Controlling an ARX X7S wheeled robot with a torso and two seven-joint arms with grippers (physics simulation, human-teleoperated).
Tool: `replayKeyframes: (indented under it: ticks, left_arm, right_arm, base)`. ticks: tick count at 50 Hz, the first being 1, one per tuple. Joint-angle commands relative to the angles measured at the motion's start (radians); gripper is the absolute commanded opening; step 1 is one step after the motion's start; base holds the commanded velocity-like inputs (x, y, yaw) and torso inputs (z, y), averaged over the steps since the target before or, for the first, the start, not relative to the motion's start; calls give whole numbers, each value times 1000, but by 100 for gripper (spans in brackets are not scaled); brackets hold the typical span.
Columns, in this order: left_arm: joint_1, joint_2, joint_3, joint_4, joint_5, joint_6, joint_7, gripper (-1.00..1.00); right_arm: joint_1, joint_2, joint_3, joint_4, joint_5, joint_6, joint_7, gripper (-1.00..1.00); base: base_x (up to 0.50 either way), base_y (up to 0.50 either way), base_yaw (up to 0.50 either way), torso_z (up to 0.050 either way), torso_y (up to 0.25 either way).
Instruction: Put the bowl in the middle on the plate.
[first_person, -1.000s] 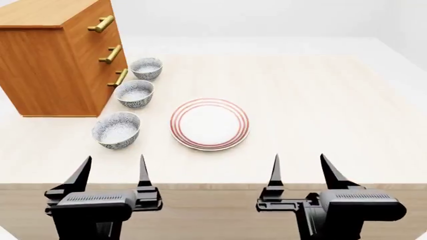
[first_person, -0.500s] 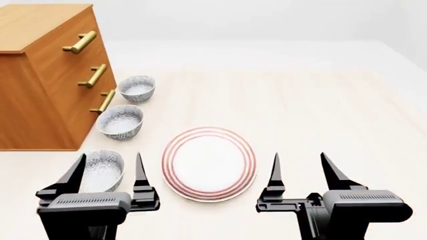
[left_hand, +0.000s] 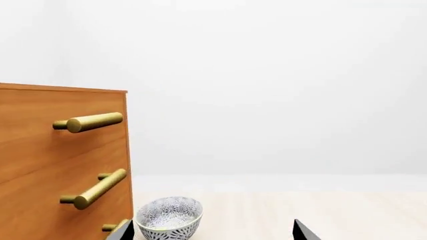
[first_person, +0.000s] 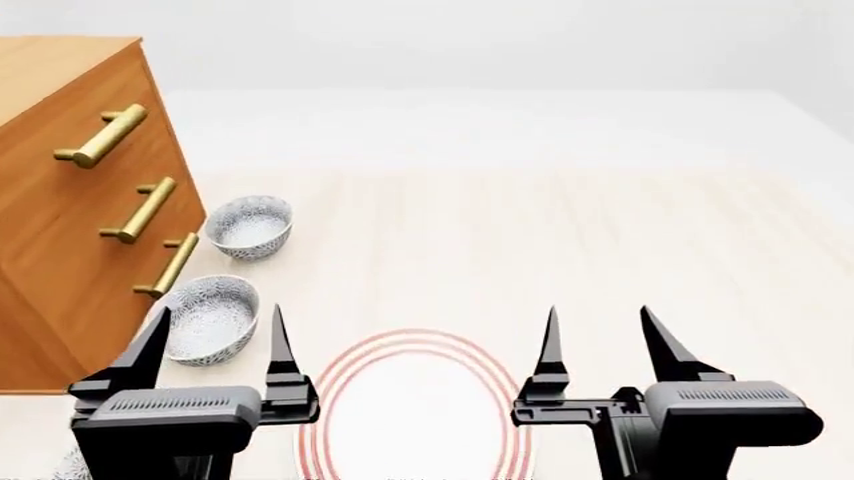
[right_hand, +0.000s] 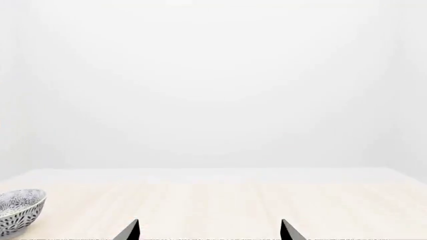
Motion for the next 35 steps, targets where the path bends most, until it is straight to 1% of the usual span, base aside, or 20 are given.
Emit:
replayKeyframes:
  ticks: [1, 3, 4, 11, 35]
  left_arm:
    - [2, -8, 8, 2, -7, 0, -9, 100]
    - [1, -9, 9, 2, -9, -1, -11, 100]
    - [1, -10, 10, 1, -9, -2, -12, 100]
    - [1, -14, 15, 1, -15, -2, -16, 100]
    - [2, -30, 27, 3, -22, 1, -35, 100]
  right_arm:
    - [0, 9, -10, 6, 4, -4, 9, 100]
    - [-2, 9, -7, 5, 6, -18, 11, 100]
    - [-7, 6, -2, 10, 12, -39, 10, 100]
    - [-10, 14, -3, 1, 25, -41, 10, 100]
    - [-6, 34, -27, 1, 20, -25, 31, 100]
  base:
    - [500, 0, 0, 0, 0]
    - [500, 0, 0, 0, 0]
    - [0, 0, 0, 0, 0]
    - [0, 16, 0, 0, 0]
    - [0, 499, 0, 0, 0]
